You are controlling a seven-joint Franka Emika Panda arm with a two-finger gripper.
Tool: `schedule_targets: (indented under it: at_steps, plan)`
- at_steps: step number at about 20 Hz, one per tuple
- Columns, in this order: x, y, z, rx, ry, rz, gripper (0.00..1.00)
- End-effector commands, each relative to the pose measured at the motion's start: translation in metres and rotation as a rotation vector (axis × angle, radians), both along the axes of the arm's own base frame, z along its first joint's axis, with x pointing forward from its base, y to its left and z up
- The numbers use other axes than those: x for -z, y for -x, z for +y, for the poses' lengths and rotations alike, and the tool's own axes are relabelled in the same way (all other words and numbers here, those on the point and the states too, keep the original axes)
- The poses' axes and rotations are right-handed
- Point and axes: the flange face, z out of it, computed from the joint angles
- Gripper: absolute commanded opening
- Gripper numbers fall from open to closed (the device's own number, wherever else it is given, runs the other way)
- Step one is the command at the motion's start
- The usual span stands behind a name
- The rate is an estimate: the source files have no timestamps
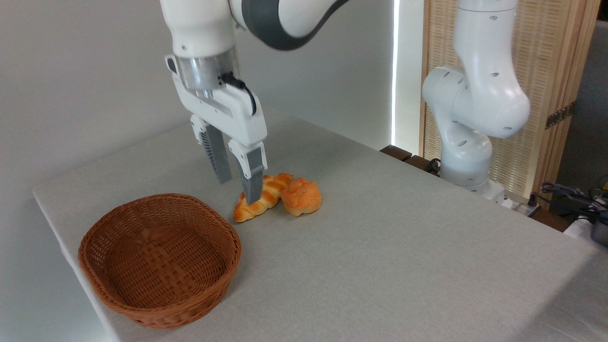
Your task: Put bread into the basket
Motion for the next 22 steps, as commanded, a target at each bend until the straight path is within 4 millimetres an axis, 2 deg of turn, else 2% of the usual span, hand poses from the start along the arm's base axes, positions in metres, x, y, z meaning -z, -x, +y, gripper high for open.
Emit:
schedule_targets:
  at_steps: [1, 4, 9, 15, 18, 22]
  plan:
    - [0.025, 0.028, -0.004, 0.074, 0.012, 0.055, 1.00]
    - [0.049, 0.047, -0.019, 0.122, 0.006, 0.109, 1.00]
    - [0.082, 0.078, -0.026, 0.152, -0.013, 0.215, 1.00]
    - [0.102, 0.089, -0.038, 0.183, -0.030, 0.286, 1.00]
    - [0.114, 0.093, -0.052, 0.208, -0.041, 0.311, 1.00]
    - [0.118, 0.092, -0.053, 0.213, -0.043, 0.319, 1.00]
